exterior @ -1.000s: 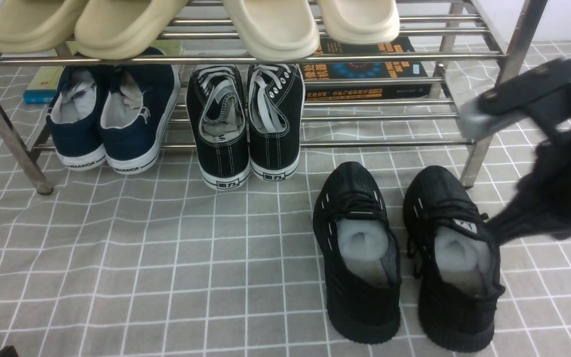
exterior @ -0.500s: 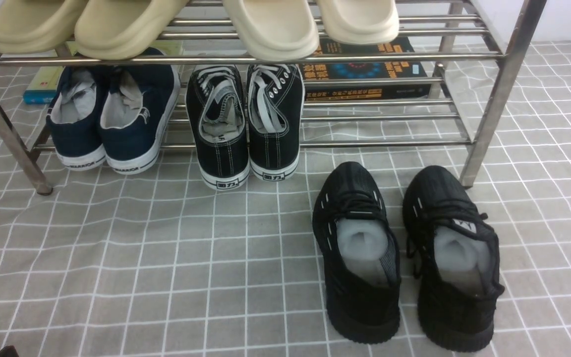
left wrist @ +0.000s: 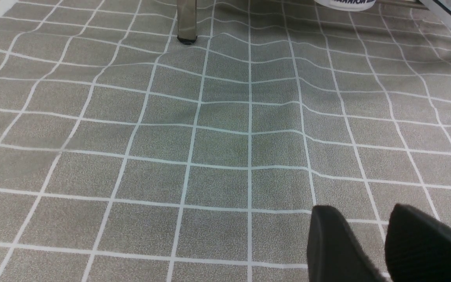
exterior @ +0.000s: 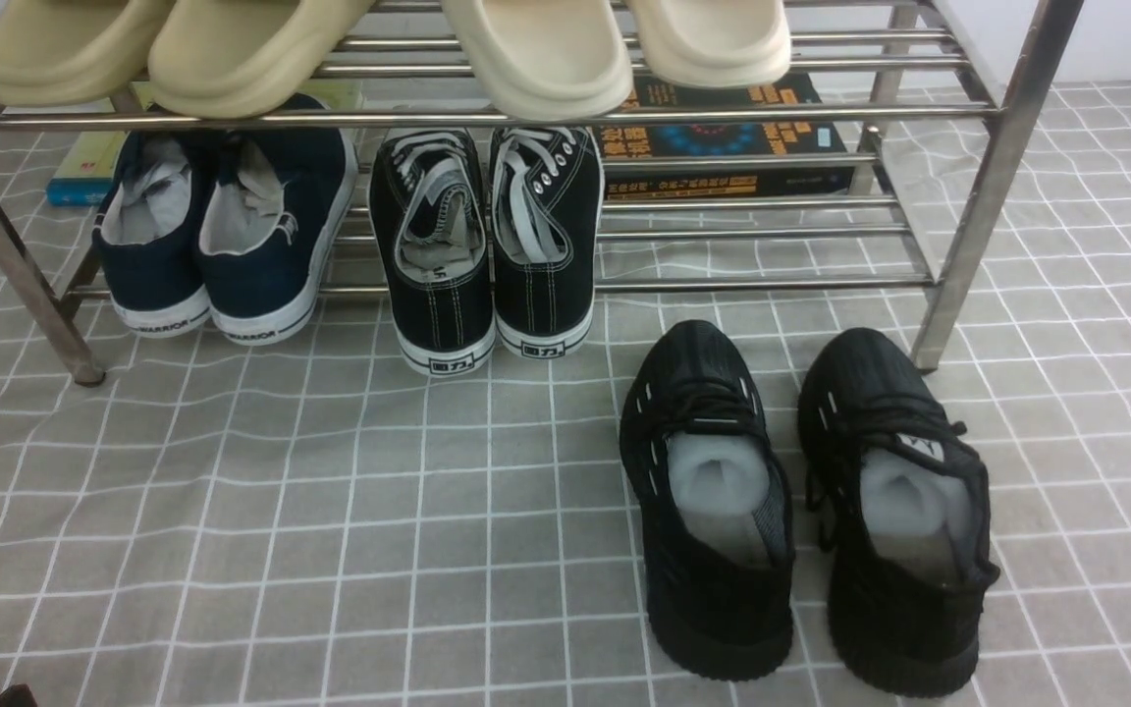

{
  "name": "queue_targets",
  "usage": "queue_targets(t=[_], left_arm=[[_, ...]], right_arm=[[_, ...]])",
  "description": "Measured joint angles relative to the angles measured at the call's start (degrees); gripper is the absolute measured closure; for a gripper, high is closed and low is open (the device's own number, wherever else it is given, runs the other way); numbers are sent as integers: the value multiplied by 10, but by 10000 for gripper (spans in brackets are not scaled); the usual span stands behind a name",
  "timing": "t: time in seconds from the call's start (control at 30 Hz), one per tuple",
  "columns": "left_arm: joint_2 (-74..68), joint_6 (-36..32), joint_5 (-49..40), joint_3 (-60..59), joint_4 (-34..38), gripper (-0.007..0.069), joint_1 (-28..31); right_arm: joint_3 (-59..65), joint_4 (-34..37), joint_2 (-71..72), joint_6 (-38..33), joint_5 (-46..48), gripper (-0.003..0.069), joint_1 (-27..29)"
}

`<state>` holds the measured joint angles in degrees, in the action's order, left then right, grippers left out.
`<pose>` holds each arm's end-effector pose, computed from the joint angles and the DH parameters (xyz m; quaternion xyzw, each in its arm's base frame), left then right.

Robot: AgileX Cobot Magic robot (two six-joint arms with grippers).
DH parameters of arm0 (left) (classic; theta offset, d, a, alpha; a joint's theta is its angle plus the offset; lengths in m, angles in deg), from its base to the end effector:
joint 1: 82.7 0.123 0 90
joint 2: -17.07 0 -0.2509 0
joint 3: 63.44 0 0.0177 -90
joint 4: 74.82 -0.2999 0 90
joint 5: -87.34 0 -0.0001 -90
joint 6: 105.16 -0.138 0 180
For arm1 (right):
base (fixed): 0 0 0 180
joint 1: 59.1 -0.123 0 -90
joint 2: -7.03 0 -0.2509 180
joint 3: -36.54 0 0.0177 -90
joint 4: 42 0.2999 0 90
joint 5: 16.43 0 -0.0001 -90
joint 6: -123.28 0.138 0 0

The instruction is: Take the shoes off the shelf with your hand from the grey coffee tablecloth.

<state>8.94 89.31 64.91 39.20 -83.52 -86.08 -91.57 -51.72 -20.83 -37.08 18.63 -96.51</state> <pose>0.1806 -0.0027 0.1578 -0.0384 0.8063 -0.0271 0.5896 0.1632 0.1079 0.2542 -0.1615 0.8244 0.1875 0.5090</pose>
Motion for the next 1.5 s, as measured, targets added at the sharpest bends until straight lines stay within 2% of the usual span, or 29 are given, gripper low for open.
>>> queue_targets(t=[0.17,0.83,0.93,1.0,1.13,1.17,1.23,1.27,1.3,1.37,1.4,1.5], left_arm=[[0,0,0,0,0,384,0],[0,0,0,0,0,384,0],[0,0,0,0,0,384,0],[0,0,0,0,0,384,0],[0,0,0,0,0,384,0],[0,0,0,0,0,382,0],[0,0,0,0,0,382,0],[0,0,0,0,0,382,0],[0,0,0,0,0,382,0],[0,0,0,0,0,382,0],[0,0,0,0,0,382,0],[0,0,0,0,0,382,0]], right_arm=[[4,0,0,0,-38,666,0],[11,2,0,0,-46,659,0],[33,18,0,-27,-70,659,0],[66,38,12,-70,-108,657,9],[119,74,51,-124,-151,655,68],[148,97,82,-150,-157,652,115],[177,111,108,-175,-159,650,161],[179,111,110,-177,-160,649,171],[198,113,127,-190,-160,648,210],[216,114,144,-196,-161,646,252],[219,114,147,-196,-162,646,256],[247,114,176,-201,-163,642,317]])
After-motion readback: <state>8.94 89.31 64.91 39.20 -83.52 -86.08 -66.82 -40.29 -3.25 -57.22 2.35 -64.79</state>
